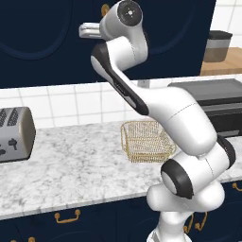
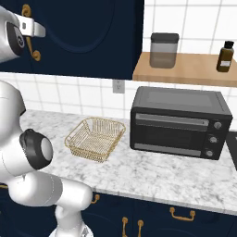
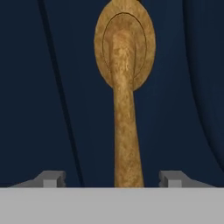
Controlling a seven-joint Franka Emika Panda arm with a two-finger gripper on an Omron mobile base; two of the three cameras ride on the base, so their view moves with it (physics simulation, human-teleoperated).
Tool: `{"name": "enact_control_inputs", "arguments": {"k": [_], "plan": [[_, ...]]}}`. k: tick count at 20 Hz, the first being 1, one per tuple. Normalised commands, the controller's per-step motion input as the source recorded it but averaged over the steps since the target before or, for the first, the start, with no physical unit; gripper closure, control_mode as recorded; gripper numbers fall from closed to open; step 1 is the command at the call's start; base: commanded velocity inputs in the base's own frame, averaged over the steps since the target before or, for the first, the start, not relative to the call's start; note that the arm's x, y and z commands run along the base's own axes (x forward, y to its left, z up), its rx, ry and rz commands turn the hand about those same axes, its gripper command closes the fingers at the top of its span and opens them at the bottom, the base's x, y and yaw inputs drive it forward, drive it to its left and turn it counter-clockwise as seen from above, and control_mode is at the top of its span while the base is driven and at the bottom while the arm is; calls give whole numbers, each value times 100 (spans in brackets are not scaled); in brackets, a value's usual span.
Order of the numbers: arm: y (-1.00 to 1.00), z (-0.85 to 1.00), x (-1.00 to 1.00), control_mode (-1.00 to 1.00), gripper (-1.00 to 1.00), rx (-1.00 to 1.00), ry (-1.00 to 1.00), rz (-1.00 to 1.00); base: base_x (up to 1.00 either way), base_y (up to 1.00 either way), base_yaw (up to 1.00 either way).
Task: Open the cabinet, pick up the bread from the cabinet and place it in the basket. Then move the basket to the dining counter.
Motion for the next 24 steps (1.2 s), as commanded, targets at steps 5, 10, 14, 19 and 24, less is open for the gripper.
{"name": "enact_control_inputs", "arguments": {"k": [5,10,14,19,24], "plan": [[-9,-36,44,-100,100,0,-5,1,0,0,0],[-15,-20,-32,-100,100,1,-5,3,0,0,0],[-9,-1,-89,-100,100,1,-7,3,0,0,0],[-16,31,-100,-100,100,3,0,5,0,0,0],[-37,20,-100,-100,100,4,0,11,0,0,0]]}}
